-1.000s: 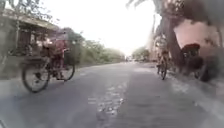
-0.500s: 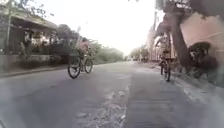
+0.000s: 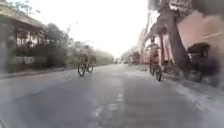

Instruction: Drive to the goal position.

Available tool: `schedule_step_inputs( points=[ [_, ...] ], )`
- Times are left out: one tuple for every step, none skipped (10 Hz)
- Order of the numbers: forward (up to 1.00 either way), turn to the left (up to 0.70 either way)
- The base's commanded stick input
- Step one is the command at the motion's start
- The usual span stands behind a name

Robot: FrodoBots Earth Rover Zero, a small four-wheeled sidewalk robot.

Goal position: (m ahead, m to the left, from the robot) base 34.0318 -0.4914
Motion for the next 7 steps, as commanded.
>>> schedule_step_inputs(
  points=[
    [1.0,0.04],
    [1.0,0.04],
    [1.0,0.04],
    [1.0,0.04],
    [1.0,-0.29],
    [1.0,-0.36],
    [1.0,-0.36]
  ],
)
